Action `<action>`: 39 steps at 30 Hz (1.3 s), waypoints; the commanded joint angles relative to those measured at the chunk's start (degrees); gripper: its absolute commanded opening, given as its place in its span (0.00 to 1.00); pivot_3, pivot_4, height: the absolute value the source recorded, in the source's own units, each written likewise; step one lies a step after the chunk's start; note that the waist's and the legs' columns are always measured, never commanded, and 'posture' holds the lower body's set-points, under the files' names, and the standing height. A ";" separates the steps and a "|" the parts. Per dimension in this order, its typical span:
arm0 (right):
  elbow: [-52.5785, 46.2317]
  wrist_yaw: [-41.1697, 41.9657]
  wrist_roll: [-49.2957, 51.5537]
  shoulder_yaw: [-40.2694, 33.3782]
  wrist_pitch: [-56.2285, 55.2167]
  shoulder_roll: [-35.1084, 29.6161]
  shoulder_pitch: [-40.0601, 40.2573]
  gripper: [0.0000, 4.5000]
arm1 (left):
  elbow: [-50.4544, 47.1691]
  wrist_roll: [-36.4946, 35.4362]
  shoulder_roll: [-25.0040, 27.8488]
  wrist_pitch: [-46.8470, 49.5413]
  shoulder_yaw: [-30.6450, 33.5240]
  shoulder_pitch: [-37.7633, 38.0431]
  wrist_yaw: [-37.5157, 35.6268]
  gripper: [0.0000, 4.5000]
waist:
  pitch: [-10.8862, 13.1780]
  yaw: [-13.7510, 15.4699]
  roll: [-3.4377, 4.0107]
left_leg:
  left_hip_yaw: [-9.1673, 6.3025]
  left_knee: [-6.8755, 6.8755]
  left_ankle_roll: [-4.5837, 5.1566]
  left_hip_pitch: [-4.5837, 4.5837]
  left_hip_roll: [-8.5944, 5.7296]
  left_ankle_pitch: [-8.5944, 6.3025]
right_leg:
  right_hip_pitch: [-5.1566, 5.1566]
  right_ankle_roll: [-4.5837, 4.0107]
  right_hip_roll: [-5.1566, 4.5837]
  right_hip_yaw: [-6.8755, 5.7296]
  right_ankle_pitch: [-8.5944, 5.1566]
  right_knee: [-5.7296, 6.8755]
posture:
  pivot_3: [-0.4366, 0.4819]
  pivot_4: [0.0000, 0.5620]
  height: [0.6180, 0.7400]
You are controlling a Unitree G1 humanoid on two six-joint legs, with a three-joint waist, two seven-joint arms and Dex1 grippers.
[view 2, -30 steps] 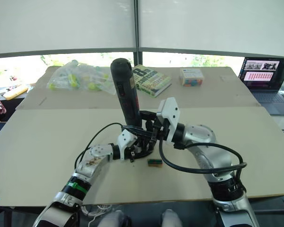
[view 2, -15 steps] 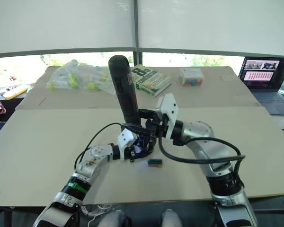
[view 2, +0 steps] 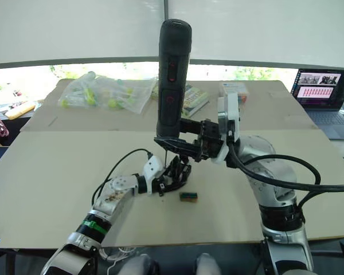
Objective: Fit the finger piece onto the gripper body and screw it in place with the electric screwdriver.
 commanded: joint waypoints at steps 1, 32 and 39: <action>-5.18 0.13 5.96 -5.35 0.31 -1.90 0.30 0.43 | 2.42 0.49 0.19 0.93 1.26 0.83 2.13 0.82 | 0.01 0.13 -0.01 | 0.00 0.00 0.00 -0.01 0.00 0.00 | 0.00 0.00 -0.01 0.00 0.00 0.00 | 0.48 0.27 1.00; 34.39 13.92 -32.39 28.42 28.95 -46.26 -13.26 0.43 | -19.07 -23.65 30.75 -0.20 27.68 21.99 -26.13 0.99 | 0.60 -0.91 0.67 | 0.58 -0.01 -0.11 -1.50 -0.05 0.07 | -1.91 -0.09 -0.18 0.19 -0.03 0.07 | 0.48 0.27 1.00; 41.31 16.57 -39.75 31.23 25.50 -42.26 -13.83 0.43 | -21.21 -23.82 30.58 0.79 27.92 21.86 -23.58 0.99 | 0.74 -0.55 0.84 | 0.58 0.00 -0.19 -1.47 -0.01 0.12 | -1.83 -0.10 -0.05 0.09 -0.03 0.10 | 0.48 0.27 1.00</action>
